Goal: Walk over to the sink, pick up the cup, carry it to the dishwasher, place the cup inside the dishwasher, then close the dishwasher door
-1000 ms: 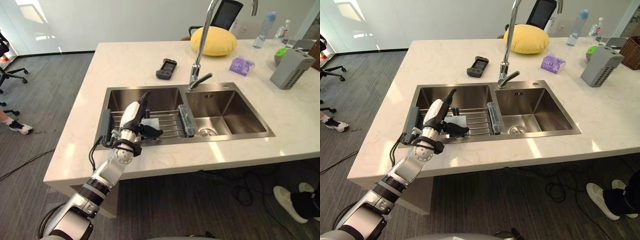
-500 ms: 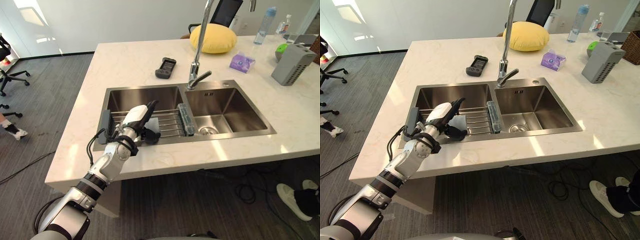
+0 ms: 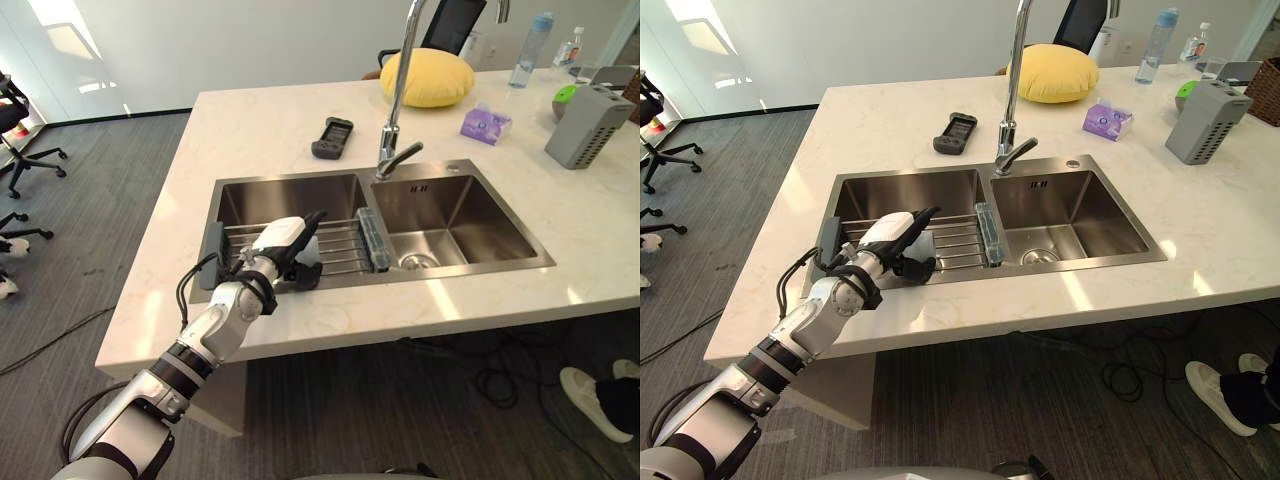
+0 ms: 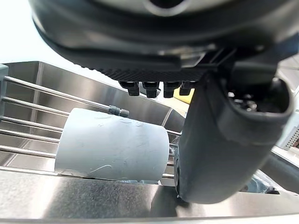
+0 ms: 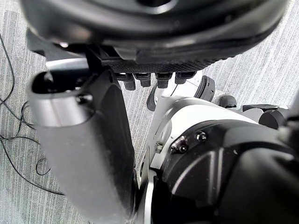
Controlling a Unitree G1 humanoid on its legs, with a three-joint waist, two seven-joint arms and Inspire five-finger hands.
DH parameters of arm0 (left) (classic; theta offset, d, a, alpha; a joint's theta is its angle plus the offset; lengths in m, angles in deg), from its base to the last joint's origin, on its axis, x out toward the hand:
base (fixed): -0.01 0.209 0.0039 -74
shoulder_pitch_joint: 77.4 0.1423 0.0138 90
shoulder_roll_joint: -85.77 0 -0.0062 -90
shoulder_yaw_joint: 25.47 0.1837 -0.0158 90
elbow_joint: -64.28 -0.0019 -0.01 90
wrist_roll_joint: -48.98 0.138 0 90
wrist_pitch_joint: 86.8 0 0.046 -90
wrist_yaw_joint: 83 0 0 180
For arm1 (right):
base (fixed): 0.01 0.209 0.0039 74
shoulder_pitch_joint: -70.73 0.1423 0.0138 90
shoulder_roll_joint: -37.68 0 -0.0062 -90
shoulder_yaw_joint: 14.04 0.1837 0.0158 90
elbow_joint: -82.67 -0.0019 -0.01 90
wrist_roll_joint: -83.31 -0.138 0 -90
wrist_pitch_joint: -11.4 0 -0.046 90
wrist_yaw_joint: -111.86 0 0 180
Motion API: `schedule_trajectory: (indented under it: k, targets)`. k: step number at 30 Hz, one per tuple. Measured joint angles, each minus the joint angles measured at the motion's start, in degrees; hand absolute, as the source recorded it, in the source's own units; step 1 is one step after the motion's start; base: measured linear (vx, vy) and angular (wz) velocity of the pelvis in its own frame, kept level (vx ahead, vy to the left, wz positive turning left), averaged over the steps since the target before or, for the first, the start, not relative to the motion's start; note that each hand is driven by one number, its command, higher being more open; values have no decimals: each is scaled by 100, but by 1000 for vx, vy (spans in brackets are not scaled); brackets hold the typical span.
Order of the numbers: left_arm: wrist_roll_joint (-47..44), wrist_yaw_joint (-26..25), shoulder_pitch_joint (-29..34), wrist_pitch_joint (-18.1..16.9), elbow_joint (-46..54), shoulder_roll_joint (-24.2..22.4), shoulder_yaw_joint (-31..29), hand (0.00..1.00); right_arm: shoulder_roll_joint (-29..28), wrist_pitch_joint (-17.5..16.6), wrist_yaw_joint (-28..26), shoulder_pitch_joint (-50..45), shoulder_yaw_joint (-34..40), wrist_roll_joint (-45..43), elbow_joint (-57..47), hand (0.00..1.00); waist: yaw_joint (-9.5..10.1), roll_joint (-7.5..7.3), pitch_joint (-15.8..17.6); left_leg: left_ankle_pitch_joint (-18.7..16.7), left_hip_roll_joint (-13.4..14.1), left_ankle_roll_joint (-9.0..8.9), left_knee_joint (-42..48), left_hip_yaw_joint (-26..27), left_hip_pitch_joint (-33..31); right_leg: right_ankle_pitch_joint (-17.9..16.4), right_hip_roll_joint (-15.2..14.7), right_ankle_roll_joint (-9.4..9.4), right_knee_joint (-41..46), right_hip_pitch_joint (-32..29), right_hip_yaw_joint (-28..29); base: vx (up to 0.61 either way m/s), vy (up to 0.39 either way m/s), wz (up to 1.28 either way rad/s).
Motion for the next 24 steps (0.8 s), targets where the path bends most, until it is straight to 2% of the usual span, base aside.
schedule_trajectory:
  k: [16, 24]
  targets:
    - [-10, -276, 0, -6, -100, 48, 89, 100, 65, 58, 135, 1, -117, -200, 6, 100, -17, 58, 4, -17, 19, -19, 0, 93, 26, 32, 22, -14, -24, -10, 97, 0, 0, -2]
    - [-221, -905, 0, -69, -230, 46, 83, 100, 78, 58, 124, 2, -122, -200, 4, 100, -69, 86, 12, -17, 35, -20, 22, 98, 15, 39, 43, -20, -63, -12, 105, 0, 0, 0]
